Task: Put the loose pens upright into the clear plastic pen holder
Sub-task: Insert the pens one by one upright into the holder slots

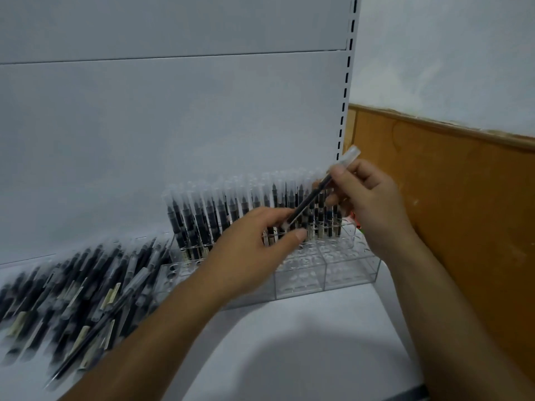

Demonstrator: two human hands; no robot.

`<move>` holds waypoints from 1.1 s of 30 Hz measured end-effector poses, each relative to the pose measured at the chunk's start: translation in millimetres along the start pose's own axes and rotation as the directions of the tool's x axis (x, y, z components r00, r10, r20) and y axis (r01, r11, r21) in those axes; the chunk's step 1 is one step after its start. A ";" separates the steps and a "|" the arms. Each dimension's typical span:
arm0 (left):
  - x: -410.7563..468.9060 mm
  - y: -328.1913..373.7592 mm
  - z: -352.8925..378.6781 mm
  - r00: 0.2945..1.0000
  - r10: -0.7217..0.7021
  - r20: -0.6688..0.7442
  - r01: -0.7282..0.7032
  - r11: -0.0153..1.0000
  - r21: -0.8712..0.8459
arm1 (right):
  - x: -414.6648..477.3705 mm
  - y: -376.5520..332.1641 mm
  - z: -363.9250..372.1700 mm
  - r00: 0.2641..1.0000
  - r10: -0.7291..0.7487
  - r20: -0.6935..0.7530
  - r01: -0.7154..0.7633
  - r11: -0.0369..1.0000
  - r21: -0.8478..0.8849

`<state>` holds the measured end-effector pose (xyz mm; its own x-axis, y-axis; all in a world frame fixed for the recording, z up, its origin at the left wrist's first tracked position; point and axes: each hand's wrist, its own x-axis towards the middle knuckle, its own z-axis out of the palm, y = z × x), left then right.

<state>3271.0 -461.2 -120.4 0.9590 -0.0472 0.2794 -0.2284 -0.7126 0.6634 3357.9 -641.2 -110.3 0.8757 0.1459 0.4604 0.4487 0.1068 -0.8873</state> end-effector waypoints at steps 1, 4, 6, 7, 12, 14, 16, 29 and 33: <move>-5.2 -3.5 0.2 0.999 0.031 0.028 -0.034 0.988 0.152 | 1.5 0.9 -1.7 0.997 -0.008 -0.076 0.008 1.000 -0.001; -12.6 -12.0 0.8 0.997 0.053 0.061 -0.070 0.941 0.332 | 3.3 5.0 -1.6 0.982 -0.105 -0.157 0.081 0.985 -0.153; -13.7 -15.5 2.1 0.996 0.070 0.051 -0.085 0.917 0.389 | 2.5 5.5 -0.3 0.976 -0.156 -0.149 0.121 0.967 -0.223; -14.3 -16.6 2.9 0.996 0.079 0.048 -0.091 0.907 0.411 | 2.2 5.5 -0.6 0.973 -0.175 -0.152 0.134 0.960 -0.248; -17.7 -21.3 9.1 0.993 0.105 0.048 -0.115 0.861 0.495 | 2.7 9.5 -3.5 0.951 -0.274 -0.141 0.184 0.872 -0.453; -17.3 -22.4 10.4 0.993 0.107 0.052 -0.119 0.851 0.512 | 3.0 11.9 -3.7 0.953 -0.277 -0.120 0.183 0.848 -0.498; -17.9 -23.1 11.3 0.991 0.117 0.059 -0.131 0.838 0.530 | 3.9 15.8 -4.4 0.962 -0.260 -0.086 0.171 0.816 -0.553; -17.0 -27.5 14.3 0.988 0.152 0.026 -0.142 0.832 0.536 | 8.7 20.6 4.7 0.973 -0.214 0.085 0.211 0.678 -0.704; -16.9 -27.6 14.8 0.987 0.161 0.019 -0.146 0.835 0.530 | 11.5 19.4 6.8 0.976 -0.199 0.088 0.202 0.676 -0.709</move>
<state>3263.6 -451.0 -153.7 0.9127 -0.1743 0.3695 -0.2420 -0.9594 0.1452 3375.5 -630.8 -122.0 0.7494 0.2079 0.6287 0.6068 -0.5955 -0.5264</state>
